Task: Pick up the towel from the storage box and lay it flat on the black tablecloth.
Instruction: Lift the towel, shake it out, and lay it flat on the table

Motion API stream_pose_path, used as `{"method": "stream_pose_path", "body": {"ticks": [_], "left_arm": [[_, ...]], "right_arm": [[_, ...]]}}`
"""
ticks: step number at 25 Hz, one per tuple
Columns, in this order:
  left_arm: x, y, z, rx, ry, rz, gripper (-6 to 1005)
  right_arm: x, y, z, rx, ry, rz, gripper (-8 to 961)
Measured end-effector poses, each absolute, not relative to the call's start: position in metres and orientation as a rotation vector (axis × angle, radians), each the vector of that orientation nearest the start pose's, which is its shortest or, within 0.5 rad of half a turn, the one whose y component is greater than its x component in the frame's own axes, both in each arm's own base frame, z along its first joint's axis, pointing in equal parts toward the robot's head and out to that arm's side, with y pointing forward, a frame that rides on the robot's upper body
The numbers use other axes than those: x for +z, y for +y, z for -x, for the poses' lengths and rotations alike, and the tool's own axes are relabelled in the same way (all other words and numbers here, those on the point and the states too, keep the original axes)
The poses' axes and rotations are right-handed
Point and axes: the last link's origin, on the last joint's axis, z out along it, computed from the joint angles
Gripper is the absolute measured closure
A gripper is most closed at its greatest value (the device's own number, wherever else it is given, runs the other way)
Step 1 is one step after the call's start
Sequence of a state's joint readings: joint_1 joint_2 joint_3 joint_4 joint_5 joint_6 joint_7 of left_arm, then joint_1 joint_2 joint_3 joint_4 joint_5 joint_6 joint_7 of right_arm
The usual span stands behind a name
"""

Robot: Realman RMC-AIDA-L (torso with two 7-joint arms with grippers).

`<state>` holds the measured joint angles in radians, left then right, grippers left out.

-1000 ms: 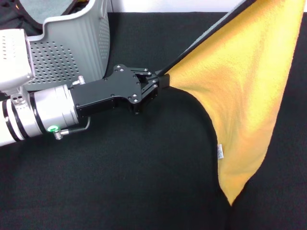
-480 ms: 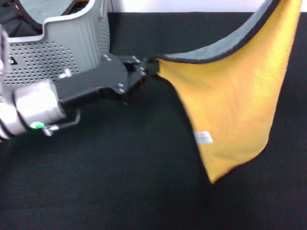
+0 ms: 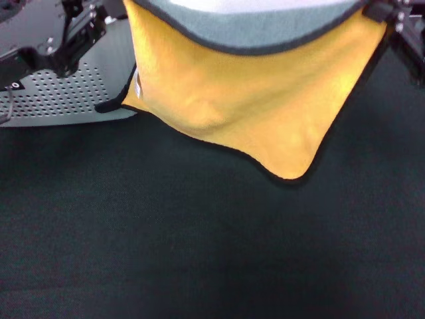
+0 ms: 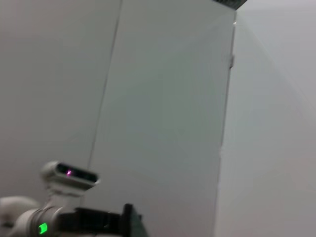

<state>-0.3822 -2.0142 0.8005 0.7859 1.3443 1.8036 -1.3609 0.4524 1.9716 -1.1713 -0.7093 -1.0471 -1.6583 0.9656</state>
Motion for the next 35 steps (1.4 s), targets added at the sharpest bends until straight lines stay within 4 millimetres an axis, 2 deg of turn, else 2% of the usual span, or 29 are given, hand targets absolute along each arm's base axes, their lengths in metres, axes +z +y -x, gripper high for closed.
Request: {"method": "stream_pose_path", "body": {"ticks": [2, 4, 5, 6, 9, 11, 13, 16, 19, 25, 31, 35], "left_arm": [[0.091, 0.303, 0.230, -1.320, -0.261, 2.479, 976], [0.085, 0.292, 0.237, -1.258, -0.247, 2.581, 976], [0.082, 0.278, 0.247, -1.196, -0.222, 2.653, 976], [0.082, 0.278, 0.247, -1.196, -0.222, 2.653, 976], [0.087, 0.254, 0.263, -1.174, -0.190, 2.696, 976], [0.094, 0.242, 0.268, -1.182, -0.179, 2.690, 976], [0.104, 0.232, 0.270, -1.193, -0.159, 2.664, 976], [0.114, 0.226, 0.270, -1.206, -0.143, 2.630, 976], [0.108, 0.235, 0.272, -1.185, -0.215, 2.643, 976], [0.069, 0.280, 0.290, -0.958, -0.513, 2.601, 976], [0.053, 0.317, 0.303, -0.745, -0.665, 2.484, 975], [0.046, 0.330, 0.306, -0.659, -0.700, 2.457, 975]], "right_arm": [[0.055, 0.324, -0.192, 1.307, -0.173, 2.419, 942], [0.050, 0.307, -0.198, 1.317, -0.185, 2.465, 942], [0.048, 0.299, -0.201, 1.330, -0.194, 2.479, 942], [0.048, 0.290, -0.201, 1.356, -0.214, 2.487, 942], [0.049, 0.260, -0.206, 1.455, -0.248, 2.520, 941], [0.054, 0.247, -0.208, 1.520, -0.250, 2.517, 941], [0.061, 0.239, -0.208, 1.587, -0.261, 2.485, 941], [0.065, 0.242, -0.207, 1.602, -0.251, 2.452, 941], [0.049, 0.261, -0.206, 1.548, -0.148, 2.496, 941], [0.007, 0.296, -0.213, 1.388, 0.100, 2.558, 941], [-0.005, 0.313, -0.223, 1.239, 0.204, 2.529, 941], [-0.008, 0.322, -0.229, 1.156, 0.244, 2.518, 941]]}}
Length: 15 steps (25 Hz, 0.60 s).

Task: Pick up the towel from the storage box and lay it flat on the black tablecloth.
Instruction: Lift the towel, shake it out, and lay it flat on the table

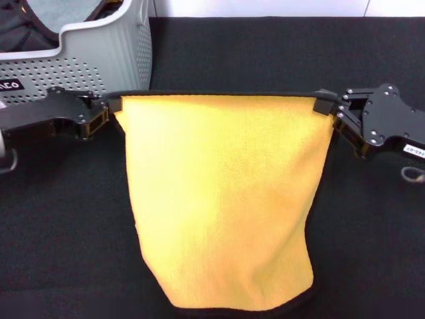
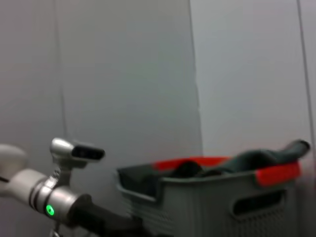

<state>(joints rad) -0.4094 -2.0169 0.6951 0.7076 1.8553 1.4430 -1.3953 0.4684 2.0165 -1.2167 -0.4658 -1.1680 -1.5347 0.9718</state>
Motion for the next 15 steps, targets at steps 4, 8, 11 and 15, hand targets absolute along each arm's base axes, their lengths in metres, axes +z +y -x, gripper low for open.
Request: {"method": "stream_pose_path", "body": {"ticks": [4, 8, 11, 15], "left_arm": [[0.040, 0.339, 0.309, -0.590, -0.731, 2.427, 975], [0.034, 0.343, 0.309, -0.557, -0.737, 2.426, 975], [0.030, 0.343, 0.308, -0.552, -0.742, 2.421, 975], [0.025, 0.343, 0.306, -0.560, -0.749, 2.422, 975]], "right_arm": [[-0.017, 0.335, -0.230, 1.038, 0.256, 2.545, 940], [-0.030, 0.349, -0.226, 0.920, 0.261, 2.585, 940], [-0.035, 0.357, -0.226, 0.849, 0.258, 2.583, 940], [-0.031, 0.366, -0.228, 0.801, 0.243, 2.543, 940]]}}
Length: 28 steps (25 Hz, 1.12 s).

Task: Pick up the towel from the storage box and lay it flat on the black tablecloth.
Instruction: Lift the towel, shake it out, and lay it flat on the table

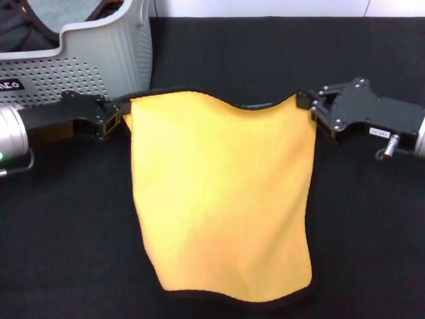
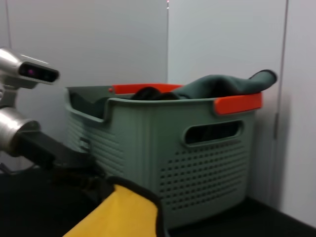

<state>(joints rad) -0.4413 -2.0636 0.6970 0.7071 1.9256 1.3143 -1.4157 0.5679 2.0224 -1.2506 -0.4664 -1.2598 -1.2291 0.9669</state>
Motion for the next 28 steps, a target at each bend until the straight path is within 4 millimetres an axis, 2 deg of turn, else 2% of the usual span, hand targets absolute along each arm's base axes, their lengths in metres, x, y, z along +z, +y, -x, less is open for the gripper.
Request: {"method": "stream_pose_path", "body": {"ticks": [10, 16, 23, 28], "left_arm": [[0.010, 0.348, 0.292, -0.574, -0.725, 2.463, 976], [0.003, 0.357, 0.288, -0.559, -0.735, 2.451, 976], [0.003, 0.362, 0.292, -0.531, -0.751, 2.413, 976], [-0.002, 0.359, 0.288, -0.540, -0.743, 2.445, 975]], "right_arm": [[-0.012, 0.379, -0.230, 0.727, 0.184, 2.465, 940], [-0.022, 0.381, -0.230, 0.658, 0.168, 2.495, 939], [-0.029, 0.387, -0.231, 0.610, 0.190, 2.487, 939], [-0.025, 0.391, -0.235, 0.600, 0.213, 2.455, 939]]}}
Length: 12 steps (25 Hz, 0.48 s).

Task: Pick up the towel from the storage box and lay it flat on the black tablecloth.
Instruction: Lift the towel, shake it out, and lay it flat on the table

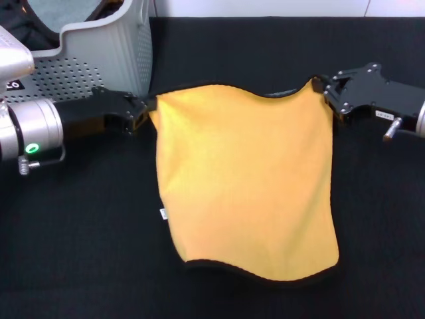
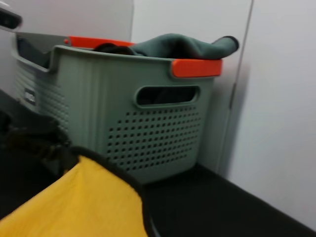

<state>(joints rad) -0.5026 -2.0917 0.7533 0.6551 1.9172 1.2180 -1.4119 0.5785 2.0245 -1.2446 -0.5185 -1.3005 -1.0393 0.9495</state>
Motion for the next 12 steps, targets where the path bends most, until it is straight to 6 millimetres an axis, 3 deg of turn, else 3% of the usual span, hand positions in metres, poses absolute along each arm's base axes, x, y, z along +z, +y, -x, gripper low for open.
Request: {"method": "stream_pose_path", "body": {"ticks": [5, 12], "left_arm": [[-0.002, 0.345, 0.271, -0.685, -0.704, 2.551, 975], [0.026, 0.327, 0.233, -1.060, -0.530, 2.596, 975]], "right_arm": [[-0.014, 0.373, -0.235, 0.716, 0.177, 2.471, 939], [0.033, 0.325, -0.220, 1.093, -0.011, 2.397, 938]]}}
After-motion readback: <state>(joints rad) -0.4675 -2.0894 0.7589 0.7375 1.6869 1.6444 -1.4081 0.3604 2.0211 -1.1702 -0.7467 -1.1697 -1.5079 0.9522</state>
